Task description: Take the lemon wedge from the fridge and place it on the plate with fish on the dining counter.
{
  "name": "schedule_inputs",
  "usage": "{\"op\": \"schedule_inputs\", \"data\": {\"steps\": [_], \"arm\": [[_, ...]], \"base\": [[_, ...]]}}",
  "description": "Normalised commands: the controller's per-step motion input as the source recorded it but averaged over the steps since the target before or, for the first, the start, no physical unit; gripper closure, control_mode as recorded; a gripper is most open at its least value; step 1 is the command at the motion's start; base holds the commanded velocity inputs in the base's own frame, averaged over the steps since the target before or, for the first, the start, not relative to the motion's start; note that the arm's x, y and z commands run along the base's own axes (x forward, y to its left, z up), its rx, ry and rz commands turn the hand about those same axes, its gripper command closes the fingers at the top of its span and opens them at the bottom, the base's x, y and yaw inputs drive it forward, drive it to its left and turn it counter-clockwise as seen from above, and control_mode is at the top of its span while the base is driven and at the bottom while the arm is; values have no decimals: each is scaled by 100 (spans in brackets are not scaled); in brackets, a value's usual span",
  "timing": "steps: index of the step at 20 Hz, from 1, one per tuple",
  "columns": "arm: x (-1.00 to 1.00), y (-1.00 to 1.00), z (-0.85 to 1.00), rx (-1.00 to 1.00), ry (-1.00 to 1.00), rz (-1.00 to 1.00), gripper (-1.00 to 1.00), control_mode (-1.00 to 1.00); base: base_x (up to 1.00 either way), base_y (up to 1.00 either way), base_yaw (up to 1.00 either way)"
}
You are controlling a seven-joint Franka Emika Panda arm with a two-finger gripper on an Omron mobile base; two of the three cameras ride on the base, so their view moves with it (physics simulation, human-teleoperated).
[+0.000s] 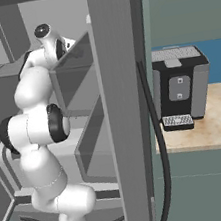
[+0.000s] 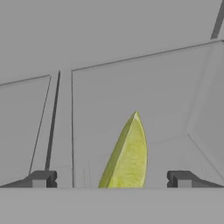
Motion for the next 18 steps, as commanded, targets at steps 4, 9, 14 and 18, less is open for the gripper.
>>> {"op": "schedule_inputs", "data": {"steps": [4,9,14,18], "arm": [[31,0,-13,0,0,0,-100,-100],[0,0,-36,0,0,0,100,-100],[0,0,-11,0,-2,0,100,-100],[0,0,0,0,0,0,100,-100]], "base": [[0,0,0],[0,0,0],[0,0,0],[0,0,0]]}}
